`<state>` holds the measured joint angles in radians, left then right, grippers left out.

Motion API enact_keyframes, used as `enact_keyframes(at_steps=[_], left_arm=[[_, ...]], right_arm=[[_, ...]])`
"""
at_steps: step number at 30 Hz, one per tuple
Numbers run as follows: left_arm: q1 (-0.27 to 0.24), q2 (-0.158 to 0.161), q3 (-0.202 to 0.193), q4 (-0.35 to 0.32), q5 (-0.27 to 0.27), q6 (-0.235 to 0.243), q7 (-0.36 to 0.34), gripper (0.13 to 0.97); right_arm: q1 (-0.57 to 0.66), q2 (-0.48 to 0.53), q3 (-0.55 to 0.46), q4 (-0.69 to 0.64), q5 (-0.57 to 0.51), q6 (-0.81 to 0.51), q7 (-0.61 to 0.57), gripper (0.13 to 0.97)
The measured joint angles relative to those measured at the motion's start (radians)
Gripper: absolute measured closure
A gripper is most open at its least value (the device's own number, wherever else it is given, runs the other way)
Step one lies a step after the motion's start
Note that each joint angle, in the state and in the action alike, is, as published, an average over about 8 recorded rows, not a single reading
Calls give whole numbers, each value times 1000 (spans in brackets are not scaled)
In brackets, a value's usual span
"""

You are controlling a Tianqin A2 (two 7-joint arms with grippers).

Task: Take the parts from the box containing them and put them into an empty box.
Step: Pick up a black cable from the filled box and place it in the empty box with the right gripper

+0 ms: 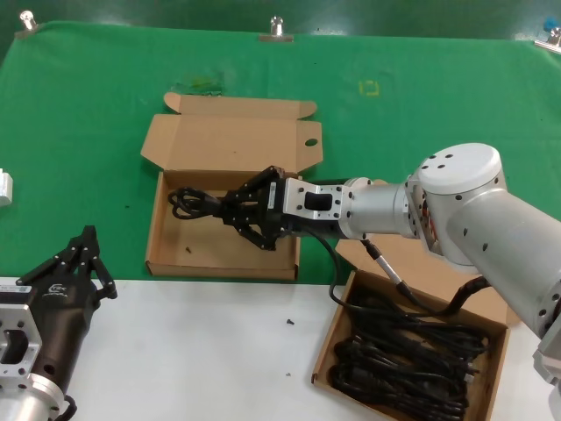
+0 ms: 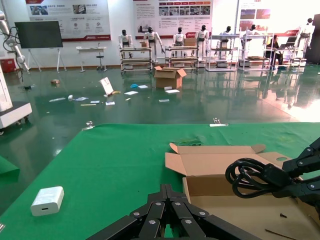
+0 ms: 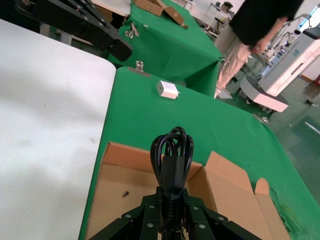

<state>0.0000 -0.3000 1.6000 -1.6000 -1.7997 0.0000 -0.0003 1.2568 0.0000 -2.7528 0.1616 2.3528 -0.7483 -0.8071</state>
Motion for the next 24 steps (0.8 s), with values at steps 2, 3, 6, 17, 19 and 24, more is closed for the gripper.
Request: enact_keyframes(at_steps=[2,3,6,17,19,24], left_arm=[[0,0,0,0,0,0,0,958],[0,0,0,0,0,0,0,958],[0,0,0,0,0,0,0,958],[0,0,0,0,0,0,0,958],[0,0,0,0,0,0,0,958],[0,0,0,0,0,0,0,958]], right_arm=[[-1,0,0,1,3,3,-4,894],[-1,0,0,1,5,4,-6,894],[-1,0,0,2,7,6,-10,894],[-2,0,0,2,8,6,-11,894],[-2,0,0,2,8,6,-11,894],[-2,0,0,2,8,6,-11,894]])
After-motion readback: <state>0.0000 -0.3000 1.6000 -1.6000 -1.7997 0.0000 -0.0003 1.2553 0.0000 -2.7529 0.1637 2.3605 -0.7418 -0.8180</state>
